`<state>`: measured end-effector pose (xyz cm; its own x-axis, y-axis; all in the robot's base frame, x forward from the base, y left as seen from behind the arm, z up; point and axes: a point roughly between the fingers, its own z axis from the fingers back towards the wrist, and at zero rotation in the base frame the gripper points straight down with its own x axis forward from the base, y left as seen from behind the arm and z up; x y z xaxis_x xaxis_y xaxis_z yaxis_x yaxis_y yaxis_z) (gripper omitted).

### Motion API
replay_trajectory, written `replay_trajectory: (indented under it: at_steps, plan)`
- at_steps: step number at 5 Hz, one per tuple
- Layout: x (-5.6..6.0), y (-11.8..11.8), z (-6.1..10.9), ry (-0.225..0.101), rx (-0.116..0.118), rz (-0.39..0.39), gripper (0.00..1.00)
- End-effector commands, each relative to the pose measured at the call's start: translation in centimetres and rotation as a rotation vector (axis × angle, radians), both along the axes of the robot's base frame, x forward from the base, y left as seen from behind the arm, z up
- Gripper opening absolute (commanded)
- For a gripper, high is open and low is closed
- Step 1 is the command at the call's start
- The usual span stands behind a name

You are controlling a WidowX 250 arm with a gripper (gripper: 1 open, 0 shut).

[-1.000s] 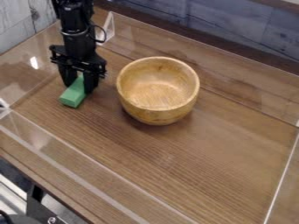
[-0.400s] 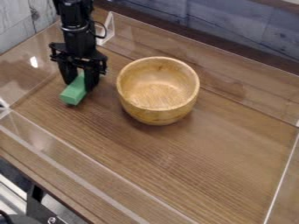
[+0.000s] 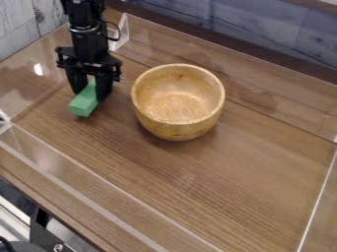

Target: Put green stick into wooden bowl

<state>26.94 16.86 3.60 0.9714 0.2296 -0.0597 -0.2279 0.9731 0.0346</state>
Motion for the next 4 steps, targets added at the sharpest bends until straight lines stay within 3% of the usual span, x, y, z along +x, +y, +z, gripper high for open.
replay_trajectory:
  at_steps: [1,3,4]
  plan:
    - [1.3,0.4,3.0,-0.076,0.038,0.003,0.0]
    - [1.9,-0.2,5.4,-0.098,0.03,0.024,0.0]
    - [2.6,-1.6,6.9,-0.113,0.015,0.033,0.0]
